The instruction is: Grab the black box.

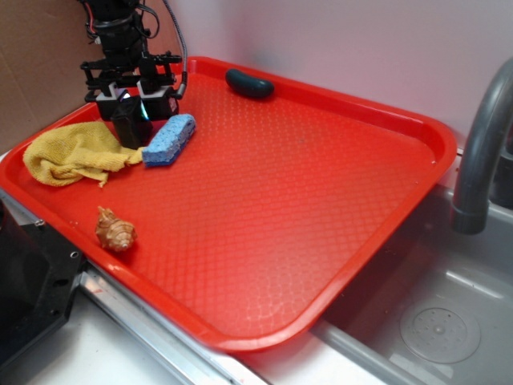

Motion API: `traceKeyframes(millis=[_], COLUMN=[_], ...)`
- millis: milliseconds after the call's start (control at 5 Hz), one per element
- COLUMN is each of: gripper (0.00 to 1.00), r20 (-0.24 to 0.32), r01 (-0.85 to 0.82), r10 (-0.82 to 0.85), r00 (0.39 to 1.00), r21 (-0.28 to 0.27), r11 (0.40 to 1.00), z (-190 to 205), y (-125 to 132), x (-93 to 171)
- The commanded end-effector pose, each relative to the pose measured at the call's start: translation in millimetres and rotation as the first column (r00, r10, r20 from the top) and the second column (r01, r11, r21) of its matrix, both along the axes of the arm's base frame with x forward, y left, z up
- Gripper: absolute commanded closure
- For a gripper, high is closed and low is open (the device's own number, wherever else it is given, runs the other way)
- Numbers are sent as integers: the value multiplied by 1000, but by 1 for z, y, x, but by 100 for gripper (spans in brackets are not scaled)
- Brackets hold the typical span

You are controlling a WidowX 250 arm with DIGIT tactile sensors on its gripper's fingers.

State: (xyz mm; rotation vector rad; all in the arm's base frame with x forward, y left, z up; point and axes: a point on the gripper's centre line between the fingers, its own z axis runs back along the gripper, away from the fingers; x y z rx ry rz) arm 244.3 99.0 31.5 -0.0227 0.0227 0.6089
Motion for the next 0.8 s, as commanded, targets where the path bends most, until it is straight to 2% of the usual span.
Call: traceKeyframes(millis=[0,400,600], gripper=[100,100,100], r20=[210,297,304], r01=[171,230,268], r10=[-161,-220,-266], r00=[964,929,915], r21=[-30,1,37], r11=[985,973,963], z=[98,187,189], y=[-51,-85,-96], x=[-9,-40,-39])
